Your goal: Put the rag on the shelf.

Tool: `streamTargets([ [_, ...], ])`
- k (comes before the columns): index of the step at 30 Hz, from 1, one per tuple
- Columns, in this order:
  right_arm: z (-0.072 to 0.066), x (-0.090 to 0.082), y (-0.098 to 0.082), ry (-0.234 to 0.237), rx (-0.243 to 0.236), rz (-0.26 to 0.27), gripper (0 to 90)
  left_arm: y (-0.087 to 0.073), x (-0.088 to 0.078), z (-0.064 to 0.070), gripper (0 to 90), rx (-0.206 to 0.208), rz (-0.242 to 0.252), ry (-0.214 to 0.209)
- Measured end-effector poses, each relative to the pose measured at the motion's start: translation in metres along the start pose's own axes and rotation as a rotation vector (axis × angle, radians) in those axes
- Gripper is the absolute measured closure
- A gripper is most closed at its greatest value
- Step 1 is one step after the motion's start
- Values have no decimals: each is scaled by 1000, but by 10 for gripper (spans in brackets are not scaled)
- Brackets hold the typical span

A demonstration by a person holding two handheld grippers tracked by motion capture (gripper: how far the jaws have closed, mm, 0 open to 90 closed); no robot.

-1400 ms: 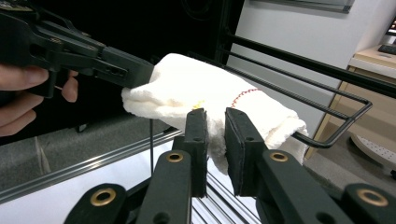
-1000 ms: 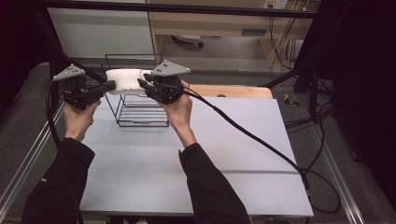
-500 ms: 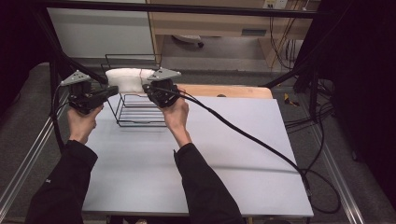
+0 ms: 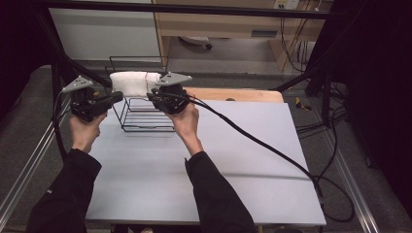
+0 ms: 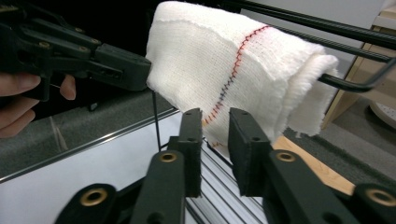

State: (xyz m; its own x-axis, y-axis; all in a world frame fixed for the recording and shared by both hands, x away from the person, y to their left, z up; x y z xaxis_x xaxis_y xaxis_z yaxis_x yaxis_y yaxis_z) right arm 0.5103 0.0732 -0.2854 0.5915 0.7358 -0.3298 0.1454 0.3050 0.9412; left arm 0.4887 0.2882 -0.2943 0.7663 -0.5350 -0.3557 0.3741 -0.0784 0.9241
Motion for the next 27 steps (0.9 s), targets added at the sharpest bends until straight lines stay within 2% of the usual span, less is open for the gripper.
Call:
streamTargets([
  [6, 1, -24, 1, 12, 4, -1, 523, -12, -9, 7, 621, 15, -32, 1],
  [8, 2, -31, -1, 22, 4, -13, 426, -18, -10, 10, 535, 19, -52, -2],
  [12, 5, -43, -11, 36, 23, -38, 231, -32, -9, 15, 391, 33, -86, -8],
  [15, 10, -53, -22, 37, 37, -61, 135, -42, -8, 20, 294, 42, -101, -8],
  [21, 26, -77, -51, 39, 105, -105, 64, -65, -7, 29, 165, 67, -141, -12],
  [25, 35, -95, -72, 33, 122, -108, 43, -79, -5, 32, 103, 76, -180, -1],
  [27, 39, -104, -83, 27, 135, -109, 34, -86, -5, 34, 83, 74, -192, -9],
])
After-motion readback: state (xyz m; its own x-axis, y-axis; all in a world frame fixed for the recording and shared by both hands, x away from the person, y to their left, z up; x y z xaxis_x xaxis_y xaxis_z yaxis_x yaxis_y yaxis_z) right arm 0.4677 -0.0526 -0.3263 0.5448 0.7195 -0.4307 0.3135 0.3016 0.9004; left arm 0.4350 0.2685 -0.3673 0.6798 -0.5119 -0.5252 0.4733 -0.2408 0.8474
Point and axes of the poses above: each handheld gripper's, and its own axes: x roughly forward along the jaws, y roughly out of its top, z roughly to its right, the point moved 4 cm from there along x, roughly forward along the jaws, and after that the axes turned 2 degrees about -x, right-handed, at the moved point
